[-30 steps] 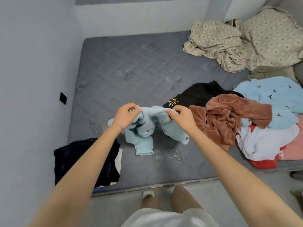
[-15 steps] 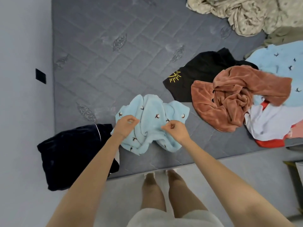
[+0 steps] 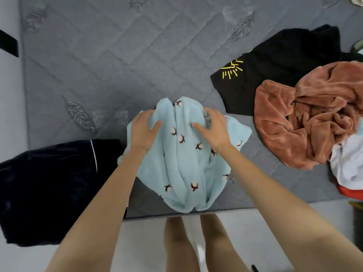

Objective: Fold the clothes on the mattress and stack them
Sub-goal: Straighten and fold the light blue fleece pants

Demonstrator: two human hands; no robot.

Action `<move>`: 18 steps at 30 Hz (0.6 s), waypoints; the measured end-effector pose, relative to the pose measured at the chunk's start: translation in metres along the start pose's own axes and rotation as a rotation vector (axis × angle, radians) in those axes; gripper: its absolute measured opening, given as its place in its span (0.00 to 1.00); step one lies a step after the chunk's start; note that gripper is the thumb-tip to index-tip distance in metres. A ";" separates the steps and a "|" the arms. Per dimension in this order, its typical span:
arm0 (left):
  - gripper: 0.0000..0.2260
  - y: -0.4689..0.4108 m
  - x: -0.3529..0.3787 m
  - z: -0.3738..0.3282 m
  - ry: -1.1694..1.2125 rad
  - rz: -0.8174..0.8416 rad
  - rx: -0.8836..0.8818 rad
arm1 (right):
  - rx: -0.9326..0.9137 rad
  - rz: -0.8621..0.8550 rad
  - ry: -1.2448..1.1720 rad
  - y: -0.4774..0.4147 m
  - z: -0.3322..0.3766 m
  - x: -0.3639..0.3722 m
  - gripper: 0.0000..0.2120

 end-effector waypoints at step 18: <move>0.17 -0.055 0.052 0.000 0.123 0.228 -0.248 | 0.343 0.262 -0.185 -0.063 -0.018 0.034 0.20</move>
Point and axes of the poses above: each hand's wrist, its own y-axis away from the middle knuckle, its own x-axis out of the palm, z = x × y, the point moved 6 cm from there along -y, towards the middle knuckle, and after that the axes turned 3 degrees about y, right-handed, at the moved point
